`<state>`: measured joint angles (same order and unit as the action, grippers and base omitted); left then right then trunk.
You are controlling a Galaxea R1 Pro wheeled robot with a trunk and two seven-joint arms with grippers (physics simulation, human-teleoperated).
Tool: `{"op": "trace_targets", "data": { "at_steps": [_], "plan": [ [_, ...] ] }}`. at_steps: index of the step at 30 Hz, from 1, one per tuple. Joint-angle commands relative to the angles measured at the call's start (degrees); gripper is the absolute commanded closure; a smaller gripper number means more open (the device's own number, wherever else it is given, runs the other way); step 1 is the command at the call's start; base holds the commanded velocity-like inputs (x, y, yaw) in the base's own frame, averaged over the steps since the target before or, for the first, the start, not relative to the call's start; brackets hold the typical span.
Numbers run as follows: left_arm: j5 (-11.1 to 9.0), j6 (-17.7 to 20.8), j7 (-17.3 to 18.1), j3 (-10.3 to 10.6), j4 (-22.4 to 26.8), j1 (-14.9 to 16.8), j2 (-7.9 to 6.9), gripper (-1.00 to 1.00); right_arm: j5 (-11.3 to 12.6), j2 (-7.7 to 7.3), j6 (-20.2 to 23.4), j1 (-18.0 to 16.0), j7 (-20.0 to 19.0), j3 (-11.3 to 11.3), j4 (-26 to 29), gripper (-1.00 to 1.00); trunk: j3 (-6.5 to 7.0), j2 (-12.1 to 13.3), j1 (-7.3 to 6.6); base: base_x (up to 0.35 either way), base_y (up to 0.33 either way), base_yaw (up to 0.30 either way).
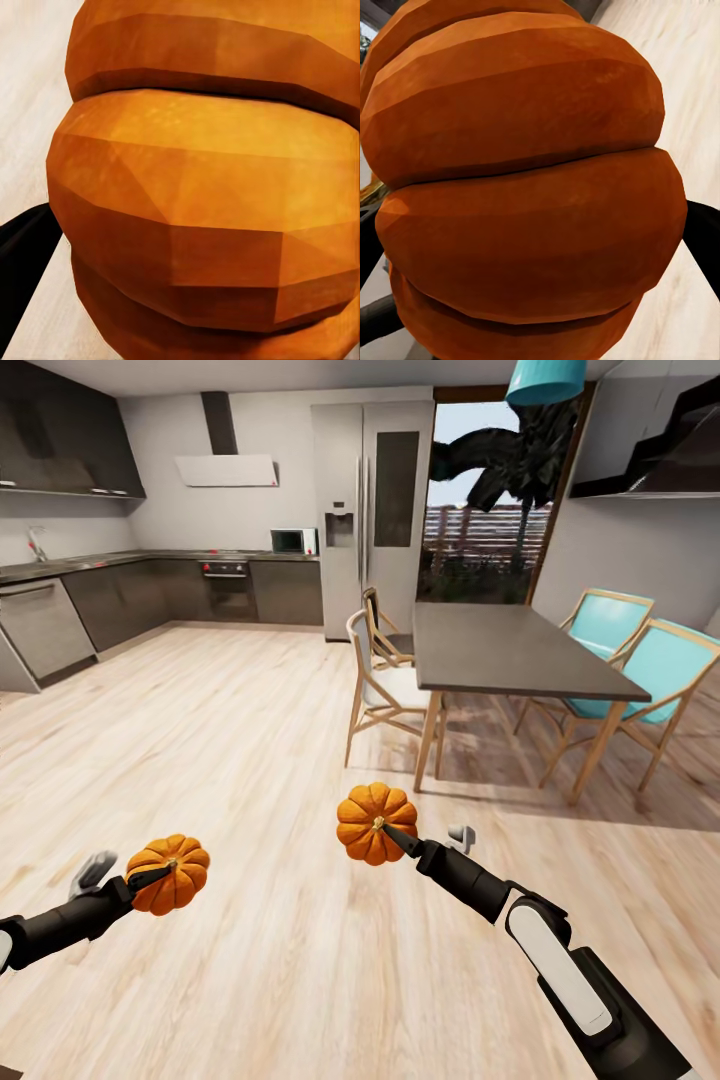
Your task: Place each of the two pumpkins and all three candles from the living room inside a cabinet in the living room (use any cabinet), then make sure every cabinet is closed, and position the cauldron so it is next to a table in the living room.
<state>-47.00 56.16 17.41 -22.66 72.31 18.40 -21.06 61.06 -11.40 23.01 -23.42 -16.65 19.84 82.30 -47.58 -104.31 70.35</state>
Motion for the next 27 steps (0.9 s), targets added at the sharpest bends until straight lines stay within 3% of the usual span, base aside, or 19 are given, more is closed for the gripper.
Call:
{"op": "trace_targets", "data": {
  "at_steps": [1, 27],
  "plan": [
    [-0.25, 0.35, 0.34, -0.10, 0.03, 0.06, 0.03, 1.00, 0.72, -0.05, 0.24, -0.05, 0.04, 0.02, 0.05, 1.00, -0.04, -0.02, 0.02, 0.214, 0.000, 0.072],
    [-0.19, 0.37, 0.34, 0.06, 0.03, 0.06, 0.40, 1.00, 0.38, -0.03, 0.28, -0.05, 0.13, 0.02, 0.02, 1.00, -0.04, -0.02, 0.02, 0.015, 0.000, 0.271]
  ]
}}
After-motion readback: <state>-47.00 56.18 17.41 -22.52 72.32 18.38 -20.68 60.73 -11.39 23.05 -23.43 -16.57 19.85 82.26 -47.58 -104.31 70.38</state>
